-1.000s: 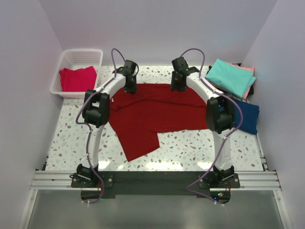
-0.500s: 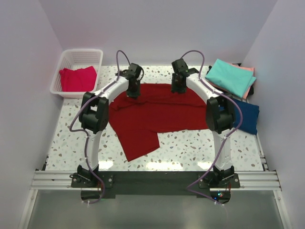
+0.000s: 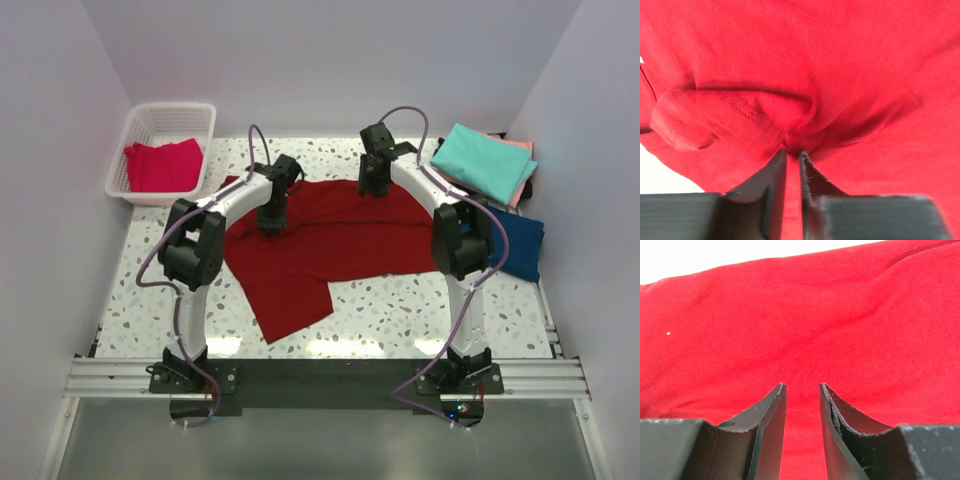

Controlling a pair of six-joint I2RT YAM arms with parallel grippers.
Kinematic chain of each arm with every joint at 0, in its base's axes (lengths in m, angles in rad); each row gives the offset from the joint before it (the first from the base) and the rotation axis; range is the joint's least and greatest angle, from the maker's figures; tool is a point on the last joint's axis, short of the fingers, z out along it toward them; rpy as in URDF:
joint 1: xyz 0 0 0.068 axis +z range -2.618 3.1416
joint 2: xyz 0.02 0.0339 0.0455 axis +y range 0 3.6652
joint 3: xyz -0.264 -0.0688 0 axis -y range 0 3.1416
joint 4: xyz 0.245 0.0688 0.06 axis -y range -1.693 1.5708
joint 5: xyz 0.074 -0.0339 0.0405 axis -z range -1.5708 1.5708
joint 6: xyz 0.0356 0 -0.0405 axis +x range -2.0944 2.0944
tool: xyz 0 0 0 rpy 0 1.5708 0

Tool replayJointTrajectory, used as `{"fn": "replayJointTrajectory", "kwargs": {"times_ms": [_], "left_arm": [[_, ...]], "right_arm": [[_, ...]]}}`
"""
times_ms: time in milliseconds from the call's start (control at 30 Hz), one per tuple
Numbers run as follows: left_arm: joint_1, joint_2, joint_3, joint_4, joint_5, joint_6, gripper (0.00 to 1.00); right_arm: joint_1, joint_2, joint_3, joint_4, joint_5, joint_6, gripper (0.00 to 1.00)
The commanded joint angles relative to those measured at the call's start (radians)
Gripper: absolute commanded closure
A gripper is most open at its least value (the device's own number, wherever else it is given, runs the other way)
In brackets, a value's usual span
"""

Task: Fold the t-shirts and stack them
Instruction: Fold the tshirt

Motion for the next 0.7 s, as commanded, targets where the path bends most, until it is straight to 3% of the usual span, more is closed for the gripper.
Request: {"fn": "replayJointTrajectory", "kwargs": {"times_ms": [0, 33, 167, 400, 567, 667], "left_arm": [[-0.019, -0.092, -0.027, -0.048, -0.01, -0.009, 0.68], [-0.019, -0.104, -0.032, -0.048, -0.01, -0.009, 0.62], [-0.019, -0.152, -0.041, -0.021, 0.002, 0.009, 0.58], [0.01, -0.172, -0.003, -0.015, -0.114, -0.055, 0.5], [0.122, -0.088, 0.047, 0.056, 0.045, -0.057, 0.52], [0.171, -0.008, 0.157, 0.058, 0.079, -0.034, 0.52]], "right_arm": [[0.009, 0.01, 0.058, -0.026, -0.021, -0.002, 0.64], [0.009, 0.014, 0.069, -0.029, -0.027, -0.003, 0.64], [0.018, 0.047, 0.112, -0.056, -0.04, -0.009, 0.64], [0.057, 0.093, 0.161, -0.064, -0.114, -0.022, 0.64], [0.122, 0.076, 0.178, -0.05, -0.126, -0.061, 0.63], [0.173, 0.073, 0.179, -0.038, -0.116, -0.088, 0.63]]}}
